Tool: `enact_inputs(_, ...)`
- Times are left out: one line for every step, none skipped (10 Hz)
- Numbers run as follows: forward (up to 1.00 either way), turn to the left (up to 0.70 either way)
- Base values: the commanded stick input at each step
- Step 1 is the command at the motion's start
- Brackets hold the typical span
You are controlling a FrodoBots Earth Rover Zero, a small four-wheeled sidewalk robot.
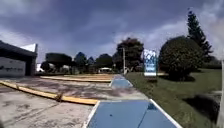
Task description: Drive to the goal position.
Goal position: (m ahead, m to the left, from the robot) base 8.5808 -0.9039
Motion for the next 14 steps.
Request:
enact_inputs(0.7, -0.35)
enact_inputs(0.7, -0.14)
enact_inputs(0.7, 0.0)
enact_inputs(0.7, 0.0)
enact_inputs(0.7, 0.0)
enact_inputs(0.7, 0.0)
enact_inputs(0.7, 0.0)
enact_inputs(0.7, 0.0)
enact_inputs(0.7, 0.0)
enact_inputs(0.7, 0.0)
enact_inputs(0.7, 0.0)
enact_inputs(0.7, 0.0)
enact_inputs(0.7, 0.0)
enact_inputs(0.7, 0.0)
